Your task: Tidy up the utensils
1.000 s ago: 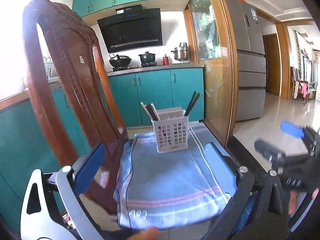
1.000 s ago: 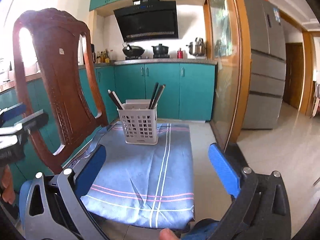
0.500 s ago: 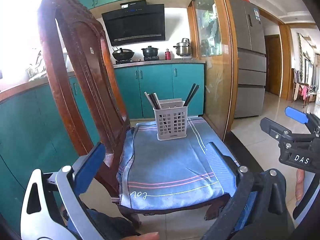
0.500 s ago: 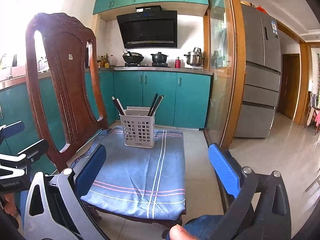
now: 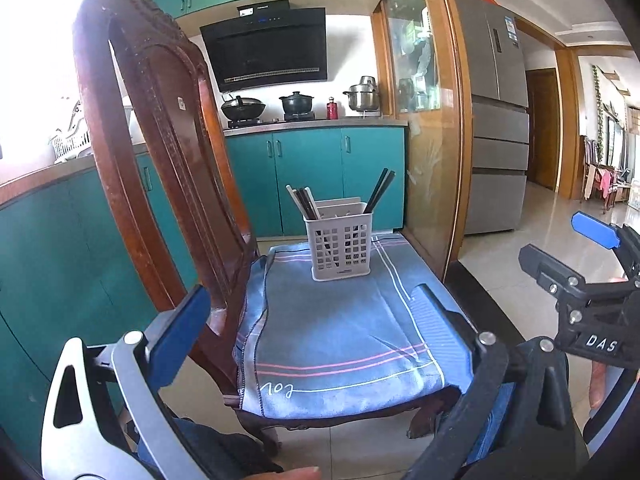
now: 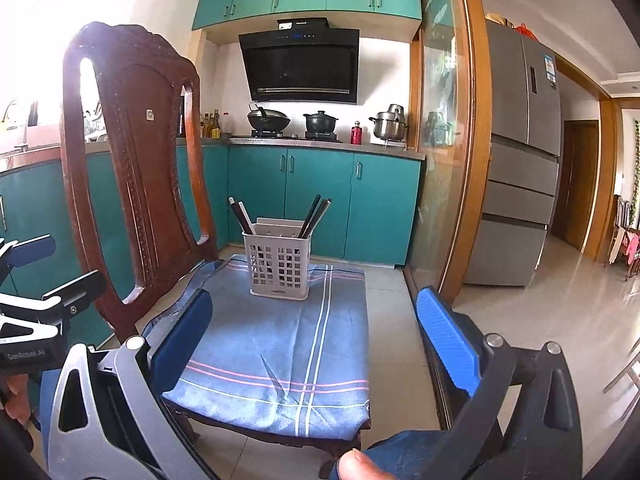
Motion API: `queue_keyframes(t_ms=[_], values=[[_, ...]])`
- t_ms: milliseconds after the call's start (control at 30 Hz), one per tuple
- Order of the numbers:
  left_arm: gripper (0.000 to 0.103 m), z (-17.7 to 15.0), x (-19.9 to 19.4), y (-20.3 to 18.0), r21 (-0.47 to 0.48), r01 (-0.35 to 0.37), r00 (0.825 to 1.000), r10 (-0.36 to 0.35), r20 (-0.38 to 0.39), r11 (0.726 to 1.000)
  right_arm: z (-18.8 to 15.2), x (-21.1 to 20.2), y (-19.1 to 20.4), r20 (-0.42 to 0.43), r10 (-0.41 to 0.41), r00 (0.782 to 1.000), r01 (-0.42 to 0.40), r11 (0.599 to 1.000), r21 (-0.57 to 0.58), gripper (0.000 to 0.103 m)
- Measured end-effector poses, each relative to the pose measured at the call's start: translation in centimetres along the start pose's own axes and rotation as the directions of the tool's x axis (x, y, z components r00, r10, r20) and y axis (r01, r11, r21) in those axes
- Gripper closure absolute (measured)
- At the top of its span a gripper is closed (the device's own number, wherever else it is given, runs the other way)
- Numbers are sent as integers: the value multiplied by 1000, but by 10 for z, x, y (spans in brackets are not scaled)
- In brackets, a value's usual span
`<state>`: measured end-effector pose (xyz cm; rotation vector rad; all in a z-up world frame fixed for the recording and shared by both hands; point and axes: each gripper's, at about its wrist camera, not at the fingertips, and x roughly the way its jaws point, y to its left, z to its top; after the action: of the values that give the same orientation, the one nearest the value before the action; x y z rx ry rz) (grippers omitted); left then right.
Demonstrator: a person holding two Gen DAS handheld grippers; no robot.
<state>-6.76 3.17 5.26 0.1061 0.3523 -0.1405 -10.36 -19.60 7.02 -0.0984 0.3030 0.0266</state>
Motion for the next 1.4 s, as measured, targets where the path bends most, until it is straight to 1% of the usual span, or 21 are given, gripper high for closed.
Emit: queue_keyframes(t_ms=[600, 1400], values=[[4, 1, -3, -3, 3, 1, 1000, -1, 4, 1000, -2, -3, -5, -2, -8, 1000, 8, 1000, 9, 3], [4, -2, -2, -6, 6, 6, 1000, -6, -6, 1000, -6, 0, -7, -9, 2, 1000, -2, 1000, 8, 3]])
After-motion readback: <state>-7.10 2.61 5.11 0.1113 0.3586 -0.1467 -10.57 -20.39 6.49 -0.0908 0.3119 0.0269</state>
